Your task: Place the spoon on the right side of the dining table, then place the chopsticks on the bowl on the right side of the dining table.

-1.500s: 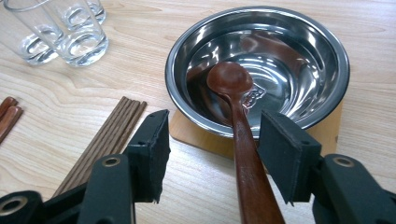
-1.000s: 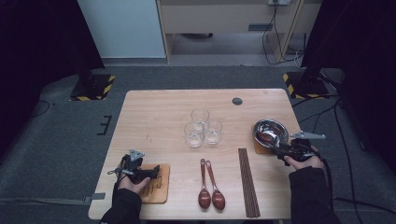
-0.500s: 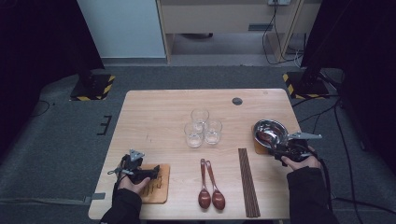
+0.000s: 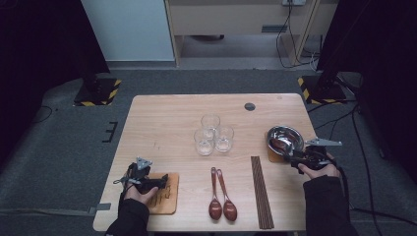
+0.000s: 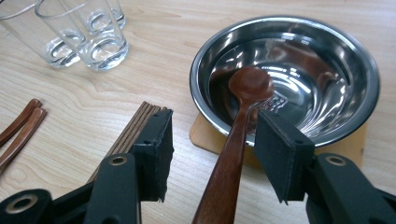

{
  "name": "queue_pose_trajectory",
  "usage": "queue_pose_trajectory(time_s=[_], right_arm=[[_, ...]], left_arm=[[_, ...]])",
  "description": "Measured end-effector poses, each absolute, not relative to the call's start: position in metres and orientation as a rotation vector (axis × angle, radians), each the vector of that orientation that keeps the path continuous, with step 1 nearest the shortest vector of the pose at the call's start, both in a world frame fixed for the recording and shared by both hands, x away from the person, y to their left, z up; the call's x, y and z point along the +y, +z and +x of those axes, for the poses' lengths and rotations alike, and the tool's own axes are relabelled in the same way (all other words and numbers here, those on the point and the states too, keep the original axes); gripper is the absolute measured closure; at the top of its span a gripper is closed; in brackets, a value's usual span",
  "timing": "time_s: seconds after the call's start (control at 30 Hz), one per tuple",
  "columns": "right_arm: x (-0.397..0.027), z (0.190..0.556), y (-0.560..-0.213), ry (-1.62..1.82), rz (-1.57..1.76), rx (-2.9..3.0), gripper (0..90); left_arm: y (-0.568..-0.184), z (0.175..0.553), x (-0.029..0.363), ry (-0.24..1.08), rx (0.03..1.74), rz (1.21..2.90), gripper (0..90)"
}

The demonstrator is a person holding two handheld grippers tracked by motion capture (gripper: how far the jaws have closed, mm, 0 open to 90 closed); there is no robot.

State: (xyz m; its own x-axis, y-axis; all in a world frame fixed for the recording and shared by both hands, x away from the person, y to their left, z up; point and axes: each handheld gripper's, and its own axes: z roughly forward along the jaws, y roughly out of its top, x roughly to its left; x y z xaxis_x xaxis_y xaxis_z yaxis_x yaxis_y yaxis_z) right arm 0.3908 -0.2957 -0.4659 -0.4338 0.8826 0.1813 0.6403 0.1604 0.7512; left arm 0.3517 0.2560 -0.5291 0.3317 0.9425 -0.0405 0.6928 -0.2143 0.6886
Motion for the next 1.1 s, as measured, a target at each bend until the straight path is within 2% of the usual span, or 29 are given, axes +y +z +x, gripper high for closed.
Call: queue_pose_trajectory(time_s=[0.3, 0.53, 1.1], right_arm=[[-0.287, 0.387, -0.451, 1.218, 1.369, 2.129, 46.0], [-0.264, 0.385, -0.443, 1.221, 1.3, 2.176, 44.9], [-0.229, 0.381, -0.454, 1.182, 1.276, 2.229, 46.9]], left_arm=[[-0.529, 0.352, 0.256, 0.525, 1.431, 1.986, 1.3], [-0.529, 0.352, 0.256, 0.521, 1.43, 1.987, 1.0], [-0.529, 0.352, 0.256, 0.52, 1.433, 1.985, 0.9]])
